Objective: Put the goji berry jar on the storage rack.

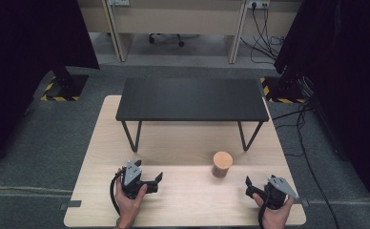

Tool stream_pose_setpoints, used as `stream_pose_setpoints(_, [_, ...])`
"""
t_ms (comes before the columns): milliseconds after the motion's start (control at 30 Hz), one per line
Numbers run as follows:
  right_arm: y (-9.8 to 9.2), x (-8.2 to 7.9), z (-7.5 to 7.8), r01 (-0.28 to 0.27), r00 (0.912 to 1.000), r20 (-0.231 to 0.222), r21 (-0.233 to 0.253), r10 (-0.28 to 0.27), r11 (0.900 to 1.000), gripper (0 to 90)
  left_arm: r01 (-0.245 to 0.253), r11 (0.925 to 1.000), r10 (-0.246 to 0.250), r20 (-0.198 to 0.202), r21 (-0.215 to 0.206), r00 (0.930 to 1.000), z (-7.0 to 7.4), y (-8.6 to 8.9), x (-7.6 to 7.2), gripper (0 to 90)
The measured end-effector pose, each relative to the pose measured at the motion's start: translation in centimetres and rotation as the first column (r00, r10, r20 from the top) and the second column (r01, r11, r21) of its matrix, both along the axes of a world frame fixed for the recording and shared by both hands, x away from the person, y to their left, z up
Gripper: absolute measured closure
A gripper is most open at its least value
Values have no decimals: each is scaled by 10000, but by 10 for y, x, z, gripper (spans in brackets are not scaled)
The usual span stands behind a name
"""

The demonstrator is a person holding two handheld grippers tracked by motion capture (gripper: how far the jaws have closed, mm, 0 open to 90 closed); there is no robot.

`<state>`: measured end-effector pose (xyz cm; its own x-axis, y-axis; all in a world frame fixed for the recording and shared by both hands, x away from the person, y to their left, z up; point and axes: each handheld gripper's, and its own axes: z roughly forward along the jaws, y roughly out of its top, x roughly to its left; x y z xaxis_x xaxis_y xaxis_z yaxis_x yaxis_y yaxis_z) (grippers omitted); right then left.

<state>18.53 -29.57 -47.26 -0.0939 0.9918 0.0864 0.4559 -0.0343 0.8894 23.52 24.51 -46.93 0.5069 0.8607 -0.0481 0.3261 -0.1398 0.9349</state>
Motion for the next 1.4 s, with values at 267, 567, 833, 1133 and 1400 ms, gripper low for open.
stream_pose_setpoints(267, [1,2,0,10,10000,32,30,-10,10000,15,-83,9998,92,513,-174,9986,-9,8,-7,0])
stream_pose_setpoints(567, [1,1,-1,-3,10000,83,-21,3,10000,14,-191,9996,201,555,-201,9983,-15,10,-8,0])
stream_pose_setpoints(833, [1,1,-1,-67,9999,77,-9,67,10000,14,-172,9996,184,540,-223,9984,-20,9,-8,0])
stream_pose_setpoints(1133, [-3,1,-2,-326,9994,133,5,326,9995,14,-232,9995,241,471,-194,9986,-22,8,-7,0])
stream_pose_setpoints(1400, [-27,2,-7,-2270,9722,566,-69,2270,9739,24,-186,9997,194,464,-164,9987,-23,8,-7,0])
